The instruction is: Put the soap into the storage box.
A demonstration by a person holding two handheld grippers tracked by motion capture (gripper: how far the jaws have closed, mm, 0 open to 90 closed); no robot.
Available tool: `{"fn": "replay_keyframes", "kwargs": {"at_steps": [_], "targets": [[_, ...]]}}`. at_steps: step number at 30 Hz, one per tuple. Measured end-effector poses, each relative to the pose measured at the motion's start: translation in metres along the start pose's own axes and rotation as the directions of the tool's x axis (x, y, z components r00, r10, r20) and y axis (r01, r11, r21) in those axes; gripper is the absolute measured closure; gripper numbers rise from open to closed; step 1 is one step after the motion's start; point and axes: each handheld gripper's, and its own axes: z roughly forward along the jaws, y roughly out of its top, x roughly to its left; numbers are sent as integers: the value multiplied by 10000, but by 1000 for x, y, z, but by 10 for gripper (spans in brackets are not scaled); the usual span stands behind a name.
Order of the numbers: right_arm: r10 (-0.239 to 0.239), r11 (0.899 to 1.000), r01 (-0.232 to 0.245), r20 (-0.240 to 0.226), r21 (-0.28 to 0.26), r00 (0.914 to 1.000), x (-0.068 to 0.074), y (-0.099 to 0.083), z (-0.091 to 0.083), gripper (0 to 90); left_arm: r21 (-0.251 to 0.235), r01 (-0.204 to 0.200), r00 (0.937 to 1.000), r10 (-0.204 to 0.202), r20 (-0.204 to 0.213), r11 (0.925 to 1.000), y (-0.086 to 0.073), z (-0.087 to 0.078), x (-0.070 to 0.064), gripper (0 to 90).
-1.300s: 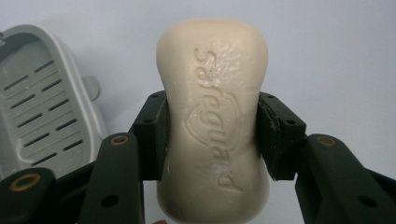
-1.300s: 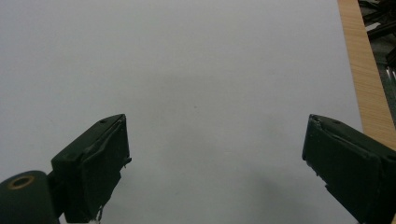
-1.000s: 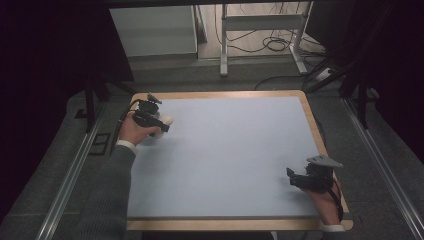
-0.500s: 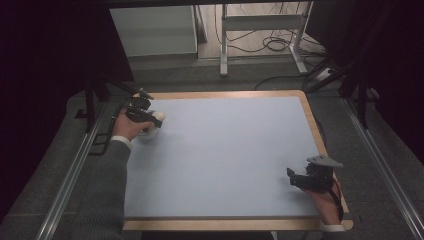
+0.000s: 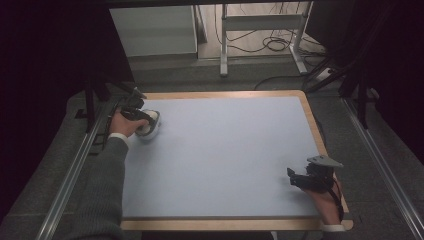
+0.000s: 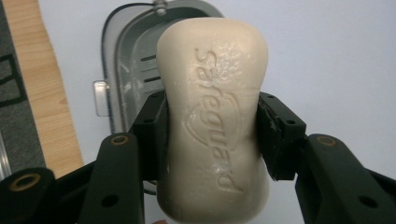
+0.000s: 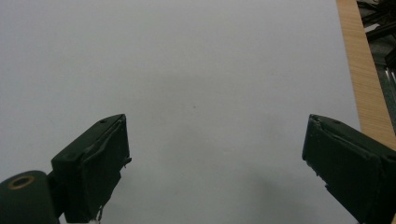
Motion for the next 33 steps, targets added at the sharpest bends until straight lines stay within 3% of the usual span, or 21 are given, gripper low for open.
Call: {"fn": "replay_keyframes", "kwargs": {"at_steps": [4,10,15,20,24,25,27,29,32,33], "targets": [[35,10000,-35,29,-2,10000,-1,0,0,72,23,0,10000,0,-36,10000,1,5,0,496],[31,10000,-31,42,10,10000,-2,-1,0,72,-97,34,9988,-39,-483,9999,2,15,-3,488],[46,10000,-46,52,35,10000,-2,-1,0,72,-701,98,9999,-105,-88,9975,0,6,-6,411],[-22,10000,22,77,15,10000,0,-1,0,72,-1251,-100,9990,155,430,9921,-3,-13,-16,373],[-29,10000,28,97,36,9999,1,-1,0,72,-1580,-515,9966,609,558,9861,-10,-26,-29,356],[-30,10000,30,80,32,10000,1,-2,0,72,-1755,-775,9934,909,695,9814,-16,-33,-38,352],[-32,10000,31,88,33,10000,0,-2,0,72,-1846,-897,9917,1050,745,9787,-19,-35,-43,347],[-5,10000,5,98,6,10000,0,-2,-1,72,-2107,-1194,9861,1406,886,9702,-31,-41,-54,338],[1,10000,-1,117,-65,9999,0,-1,-3,72,-2249,-1668,9788,1887,794,9600,-46,-40,-66,327],[1,10000,-1,117,-65,9999,0,-1,-3,72,-2249,-1668,9788,1887,794,9600,-46,-40,-66,326]]}}
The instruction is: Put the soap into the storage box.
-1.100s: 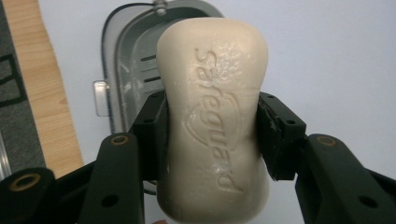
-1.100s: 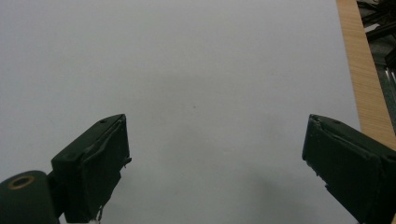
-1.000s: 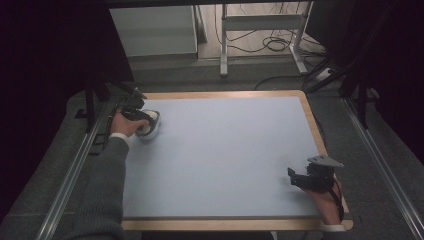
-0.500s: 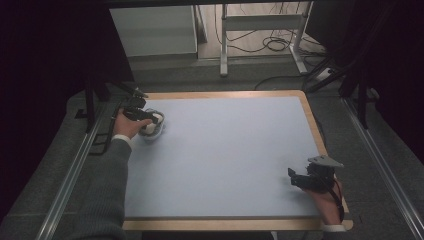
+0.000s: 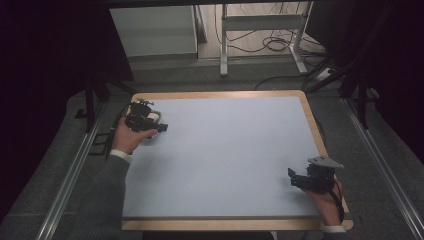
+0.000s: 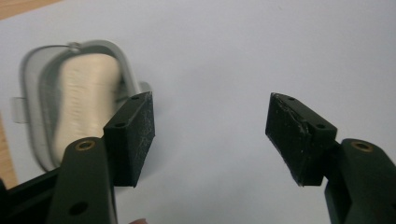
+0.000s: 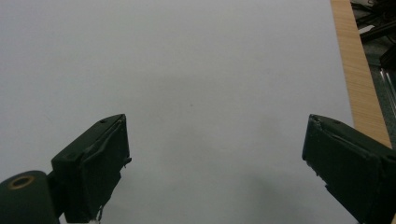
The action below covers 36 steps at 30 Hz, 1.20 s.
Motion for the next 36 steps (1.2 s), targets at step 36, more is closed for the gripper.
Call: {"fn": "replay_keyframes", "kwargs": {"at_steps": [36], "targets": [[-221,9997,220,-15,-134,9998,6,0,-3,72,-560,-584,9930,638,994,9967,-135,17,-51,287]]}}
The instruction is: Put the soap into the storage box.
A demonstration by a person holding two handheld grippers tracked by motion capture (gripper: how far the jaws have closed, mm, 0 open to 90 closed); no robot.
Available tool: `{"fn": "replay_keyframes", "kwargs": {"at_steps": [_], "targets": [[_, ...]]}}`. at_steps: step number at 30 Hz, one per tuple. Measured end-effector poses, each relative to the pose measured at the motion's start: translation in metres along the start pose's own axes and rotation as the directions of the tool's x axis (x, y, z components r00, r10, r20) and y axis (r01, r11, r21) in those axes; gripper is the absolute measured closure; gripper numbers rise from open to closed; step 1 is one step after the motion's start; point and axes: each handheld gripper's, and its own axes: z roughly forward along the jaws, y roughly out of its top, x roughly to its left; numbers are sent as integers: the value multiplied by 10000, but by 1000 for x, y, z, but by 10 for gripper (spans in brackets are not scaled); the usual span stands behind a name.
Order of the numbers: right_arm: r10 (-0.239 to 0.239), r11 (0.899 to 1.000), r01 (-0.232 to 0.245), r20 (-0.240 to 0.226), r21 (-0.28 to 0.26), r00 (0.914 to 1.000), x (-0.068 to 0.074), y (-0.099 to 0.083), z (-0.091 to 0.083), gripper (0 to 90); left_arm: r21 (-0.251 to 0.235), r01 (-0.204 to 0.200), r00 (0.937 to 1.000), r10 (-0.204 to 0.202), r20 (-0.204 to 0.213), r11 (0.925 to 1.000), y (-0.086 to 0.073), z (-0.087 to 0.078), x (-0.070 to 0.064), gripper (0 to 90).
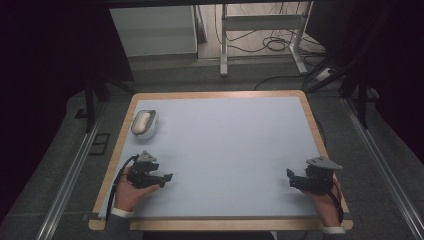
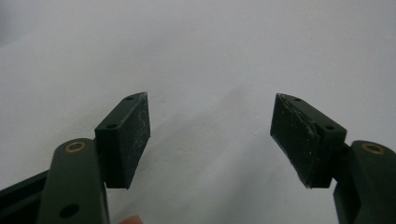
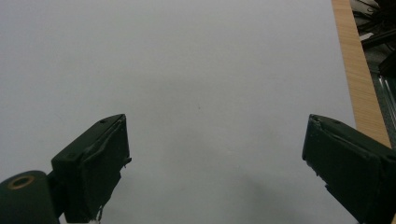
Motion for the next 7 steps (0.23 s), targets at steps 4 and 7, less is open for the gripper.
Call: {"fn": "replay_keyframes", "kwargs": {"at_steps": [4,7], "targets": [[-48,10000,47,-26,-26,10000,1,0,-1,72,-32,94,10000,-94,27,10000,-1,-1,3,283],[-112,9999,111,-85,-102,9999,2,1,-1,72,-67,107,9999,-107,40,9999,-1,-1,4,280]]}}
